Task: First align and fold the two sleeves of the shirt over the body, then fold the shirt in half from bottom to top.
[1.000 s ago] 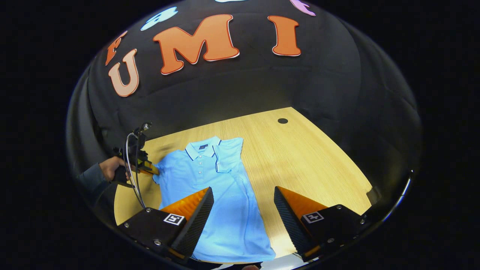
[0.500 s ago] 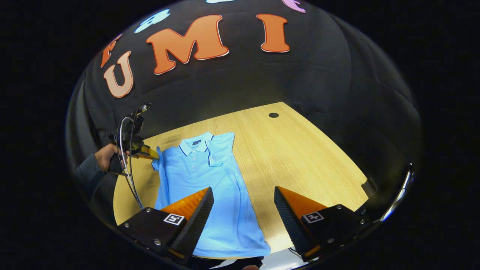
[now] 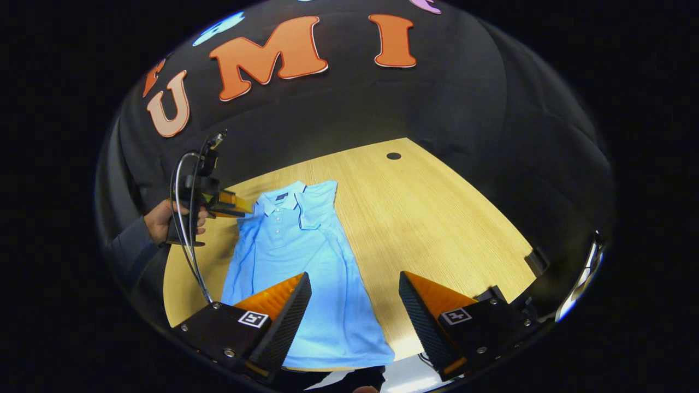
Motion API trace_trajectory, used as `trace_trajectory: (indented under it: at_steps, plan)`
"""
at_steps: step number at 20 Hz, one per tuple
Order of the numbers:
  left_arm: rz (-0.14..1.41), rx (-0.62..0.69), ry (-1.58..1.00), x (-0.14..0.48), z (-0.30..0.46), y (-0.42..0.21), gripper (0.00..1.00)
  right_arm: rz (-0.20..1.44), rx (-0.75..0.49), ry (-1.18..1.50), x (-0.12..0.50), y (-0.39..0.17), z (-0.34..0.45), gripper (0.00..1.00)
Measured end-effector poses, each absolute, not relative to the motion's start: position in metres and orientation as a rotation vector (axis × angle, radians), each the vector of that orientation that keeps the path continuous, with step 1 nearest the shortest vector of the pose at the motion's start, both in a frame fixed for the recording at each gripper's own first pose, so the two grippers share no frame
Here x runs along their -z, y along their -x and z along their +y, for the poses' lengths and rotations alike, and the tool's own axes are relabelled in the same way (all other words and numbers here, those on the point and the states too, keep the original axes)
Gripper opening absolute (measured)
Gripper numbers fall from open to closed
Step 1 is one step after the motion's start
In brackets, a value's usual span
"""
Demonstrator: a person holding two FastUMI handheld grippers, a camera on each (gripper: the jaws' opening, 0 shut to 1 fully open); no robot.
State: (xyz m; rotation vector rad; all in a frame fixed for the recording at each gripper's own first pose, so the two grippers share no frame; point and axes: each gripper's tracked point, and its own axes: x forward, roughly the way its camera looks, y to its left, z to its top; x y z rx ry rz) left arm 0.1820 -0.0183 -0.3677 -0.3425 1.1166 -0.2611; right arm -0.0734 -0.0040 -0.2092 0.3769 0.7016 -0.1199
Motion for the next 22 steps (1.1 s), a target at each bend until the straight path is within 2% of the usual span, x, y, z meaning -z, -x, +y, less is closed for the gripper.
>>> trace_trajectory:
  at_steps: [2,3,13,22]
  plan:
    - [1.076,0.271,0.343,0.355,-0.015,-0.177,0.76,0.706,0.096,-0.366,0.212,0.073,-0.001,0.99]
    - [1.060,0.269,0.334,0.348,-0.012,-0.172,1.00,0.708,0.081,-0.363,0.213,0.072,0.001,0.99]
    - [1.020,0.152,0.311,0.306,0.017,-0.054,1.00,0.773,-0.087,-0.302,0.247,0.088,0.003,0.99]
    - [1.097,0.069,0.338,0.334,0.010,0.082,1.00,0.878,-0.217,-0.259,0.298,0.130,0.024,0.99]
